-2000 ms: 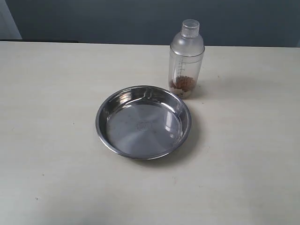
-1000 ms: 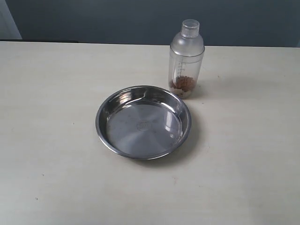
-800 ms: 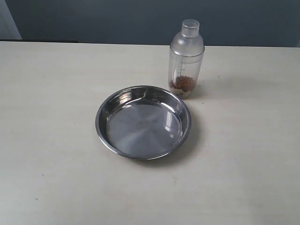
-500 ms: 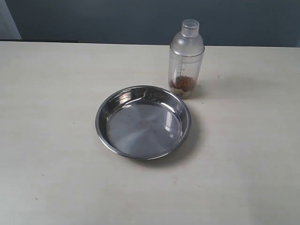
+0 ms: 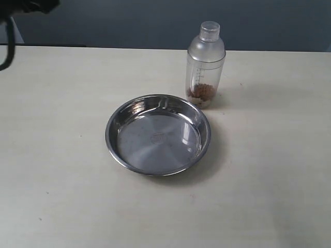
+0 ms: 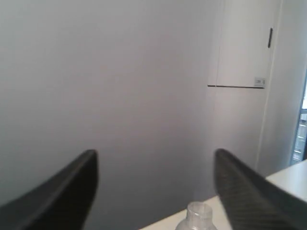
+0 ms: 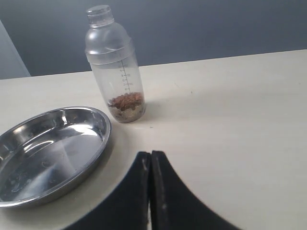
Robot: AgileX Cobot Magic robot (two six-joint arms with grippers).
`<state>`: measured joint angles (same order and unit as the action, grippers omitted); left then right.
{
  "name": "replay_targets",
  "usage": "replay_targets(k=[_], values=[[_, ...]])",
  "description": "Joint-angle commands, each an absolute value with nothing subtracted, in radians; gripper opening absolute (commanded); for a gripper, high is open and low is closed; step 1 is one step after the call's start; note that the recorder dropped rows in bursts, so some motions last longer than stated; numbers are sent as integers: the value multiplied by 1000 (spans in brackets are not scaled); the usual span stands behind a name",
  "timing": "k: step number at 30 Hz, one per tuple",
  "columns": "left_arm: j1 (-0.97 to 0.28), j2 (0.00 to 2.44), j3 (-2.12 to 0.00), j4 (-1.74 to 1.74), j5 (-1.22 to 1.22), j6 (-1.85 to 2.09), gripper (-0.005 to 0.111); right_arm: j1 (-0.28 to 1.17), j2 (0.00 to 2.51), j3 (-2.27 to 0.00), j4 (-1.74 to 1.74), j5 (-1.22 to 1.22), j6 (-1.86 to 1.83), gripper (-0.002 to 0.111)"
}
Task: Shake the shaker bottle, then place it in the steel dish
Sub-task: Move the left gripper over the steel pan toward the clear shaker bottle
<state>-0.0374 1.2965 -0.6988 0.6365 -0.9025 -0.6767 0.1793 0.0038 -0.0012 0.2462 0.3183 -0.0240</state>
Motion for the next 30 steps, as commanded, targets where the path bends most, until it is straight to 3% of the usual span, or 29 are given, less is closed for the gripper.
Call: replay_targets(k=[1, 5, 10, 17, 30], values=[[-42, 1495, -771, 668, -946, -719, 96, 180, 0, 0, 246, 308, -26, -1], [-44, 1617, -795, 671, -983, -712, 104, 180, 0, 0, 246, 308, -26, -1], [-68, 1734, -820, 737, -1119, -634, 104, 180, 0, 0, 246, 308, -26, -1], [-213, 1844, -879, 701, -1107, -293, 104, 180, 0, 0, 246, 308, -26, -1], [-324, 2089, -1061, 585, -1075, -312, 104, 180, 0, 0, 246, 308, -26, -1]])
